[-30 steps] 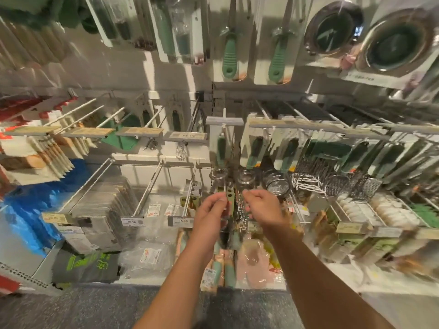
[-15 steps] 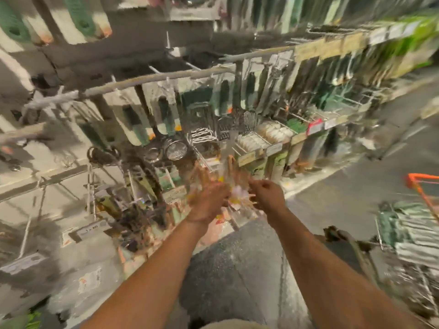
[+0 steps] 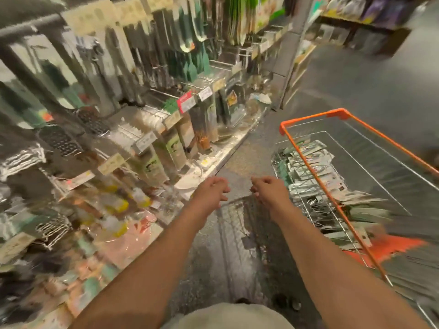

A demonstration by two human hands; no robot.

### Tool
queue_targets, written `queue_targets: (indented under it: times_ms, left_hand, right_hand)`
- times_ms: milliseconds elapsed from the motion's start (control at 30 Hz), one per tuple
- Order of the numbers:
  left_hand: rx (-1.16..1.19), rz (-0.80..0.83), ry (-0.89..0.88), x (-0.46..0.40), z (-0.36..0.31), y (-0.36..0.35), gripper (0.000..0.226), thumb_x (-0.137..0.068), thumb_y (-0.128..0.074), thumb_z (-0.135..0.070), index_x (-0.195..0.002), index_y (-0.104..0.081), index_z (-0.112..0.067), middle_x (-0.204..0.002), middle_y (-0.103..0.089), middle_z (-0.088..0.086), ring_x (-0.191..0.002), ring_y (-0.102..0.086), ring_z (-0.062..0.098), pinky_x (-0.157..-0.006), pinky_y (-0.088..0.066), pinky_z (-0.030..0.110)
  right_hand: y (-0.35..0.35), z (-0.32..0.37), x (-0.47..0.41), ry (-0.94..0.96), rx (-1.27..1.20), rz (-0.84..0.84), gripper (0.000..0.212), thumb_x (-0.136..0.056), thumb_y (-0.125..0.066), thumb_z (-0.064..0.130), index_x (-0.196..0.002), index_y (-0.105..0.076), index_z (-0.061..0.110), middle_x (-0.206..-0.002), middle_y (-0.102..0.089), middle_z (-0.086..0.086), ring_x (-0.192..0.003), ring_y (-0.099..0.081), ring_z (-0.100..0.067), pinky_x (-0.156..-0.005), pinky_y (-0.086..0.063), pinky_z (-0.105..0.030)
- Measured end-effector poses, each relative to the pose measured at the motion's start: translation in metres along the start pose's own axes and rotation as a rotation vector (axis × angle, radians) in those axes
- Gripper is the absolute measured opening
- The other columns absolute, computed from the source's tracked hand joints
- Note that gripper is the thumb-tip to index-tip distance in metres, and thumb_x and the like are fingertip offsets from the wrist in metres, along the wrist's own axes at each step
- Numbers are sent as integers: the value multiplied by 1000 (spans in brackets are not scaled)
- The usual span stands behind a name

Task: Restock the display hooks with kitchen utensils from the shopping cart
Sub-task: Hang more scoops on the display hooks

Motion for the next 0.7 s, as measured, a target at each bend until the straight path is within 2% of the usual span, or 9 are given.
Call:
queue_targets:
  times_ms: [100, 200, 333, 433, 500, 567, 633, 700]
  left_hand:
    - [-77, 68, 22, -28, -6, -63, 15, -106, -54, -36, -108, -63, -24, -106, -69, -1, -85, -62, 15, -79, -47, 33]
    - [-127, 129, 60, -54, -9, -111, 14, -107, -54, -31, -111, -63, -22, -104, -68, 1, -86, -62, 17, -79, -45, 34]
    - [-167, 192, 75, -95, -21, -163, 17, -107, -54, -30, -118, -61, -19, -99, -66, 1, -77, -60, 13, -69, -44, 29]
    - [-206, 257, 95, -139, -30, -200, 14, -106, -56, -31, -113, -63, -21, -96, -69, 0, -75, -61, 12, -65, -44, 26]
    - [-238, 300, 94, -166, -38, -223, 11, -105, -58, -31, -109, -65, -23, -95, -70, -1, -71, -61, 10, -61, -43, 24]
    - [-270, 363, 93, -196, -48, -250, 9, -104, -60, -30, -101, -66, -24, -94, -71, 0, -67, -60, 9, -59, -43, 23]
    - [-283, 443, 101, -222, -61, -276, 8, -103, -61, -27, -106, -67, -22, -97, -71, 3, -69, -62, 11, -63, -46, 24]
    - [-327, 549, 97, -239, -75, -296, 10, -104, -59, -27, -111, -66, -24, -105, -73, 3, -79, -66, 13, -78, -53, 30]
  right_hand:
    - [63, -15, -26, -33, -5, -92, 18, -94, -70, 16, -77, -70, 12, -71, -66, -4, -61, -58, -15, -52, -45, -22]
    - [112, -25, -44, -76, -27, -192, 14, -89, -73, 22, -79, -75, 13, -72, -71, -4, -71, -66, -24, -63, -48, -33]
    - [160, -25, -73, -97, -49, -336, 24, -95, -66, 25, -80, -70, 8, -82, -71, -23, -73, -62, -23, -70, -52, -42]
    - [184, -30, -103, -143, -109, -410, 14, -98, -66, 25, -85, -71, 22, -93, -75, -16, -73, -64, -24, -70, -53, -42]
    - [198, -35, -119, -178, -122, -471, 8, -96, -66, 28, -90, -71, 25, -96, -74, -8, -82, -68, -26, -78, -59, -47]
    - [215, -44, -135, -217, -132, -548, 6, -96, -65, 32, -93, -68, 27, -96, -72, -2, -85, -68, -25, -83, -57, -48]
    - [226, -55, -147, -292, -163, -610, 10, -96, -65, 35, -98, -69, 27, -97, -71, -2, -83, -65, -23, -81, -56, -47]
    - [233, -66, -153, -375, -184, -641, 17, -97, -64, 36, -108, -70, 24, -103, -72, 0, -91, -68, -23, -87, -59, -46]
Point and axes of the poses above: each hand's wrist, its own x-axis away from the middle knuckle, its own y-axis out of the back of the hand, z = x × y, the point moved 8 cm from there along -x, towards the middle knuckle
